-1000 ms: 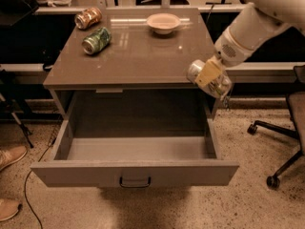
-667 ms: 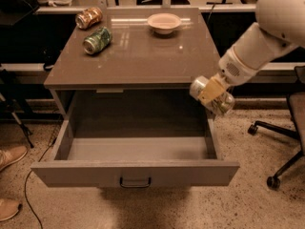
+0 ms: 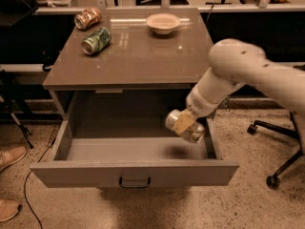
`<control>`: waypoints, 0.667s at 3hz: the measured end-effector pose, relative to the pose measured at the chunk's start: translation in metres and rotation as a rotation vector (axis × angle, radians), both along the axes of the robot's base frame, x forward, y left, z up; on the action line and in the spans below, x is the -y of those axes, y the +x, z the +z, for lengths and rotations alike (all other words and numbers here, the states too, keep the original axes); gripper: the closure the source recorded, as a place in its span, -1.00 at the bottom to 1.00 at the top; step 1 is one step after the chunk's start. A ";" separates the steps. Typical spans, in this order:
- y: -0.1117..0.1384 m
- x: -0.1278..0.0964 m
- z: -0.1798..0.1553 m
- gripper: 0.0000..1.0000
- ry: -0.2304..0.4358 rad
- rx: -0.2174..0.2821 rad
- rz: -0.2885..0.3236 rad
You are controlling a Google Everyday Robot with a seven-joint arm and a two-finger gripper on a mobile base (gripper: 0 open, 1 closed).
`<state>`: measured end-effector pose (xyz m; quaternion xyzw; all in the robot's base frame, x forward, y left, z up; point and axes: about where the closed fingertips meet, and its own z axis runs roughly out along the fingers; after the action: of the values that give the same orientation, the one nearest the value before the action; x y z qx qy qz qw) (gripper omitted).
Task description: Place 7up can into top drawer
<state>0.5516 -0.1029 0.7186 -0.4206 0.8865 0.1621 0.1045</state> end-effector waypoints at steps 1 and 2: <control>0.013 -0.040 -0.031 0.50 0.018 0.023 0.028; 0.023 -0.078 -0.048 0.04 0.068 0.060 0.035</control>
Offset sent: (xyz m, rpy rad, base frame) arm 0.0392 0.1236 -0.0635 0.1363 -0.1205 0.0352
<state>0.5749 -0.0252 0.6710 -0.4368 0.8695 0.1813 0.1425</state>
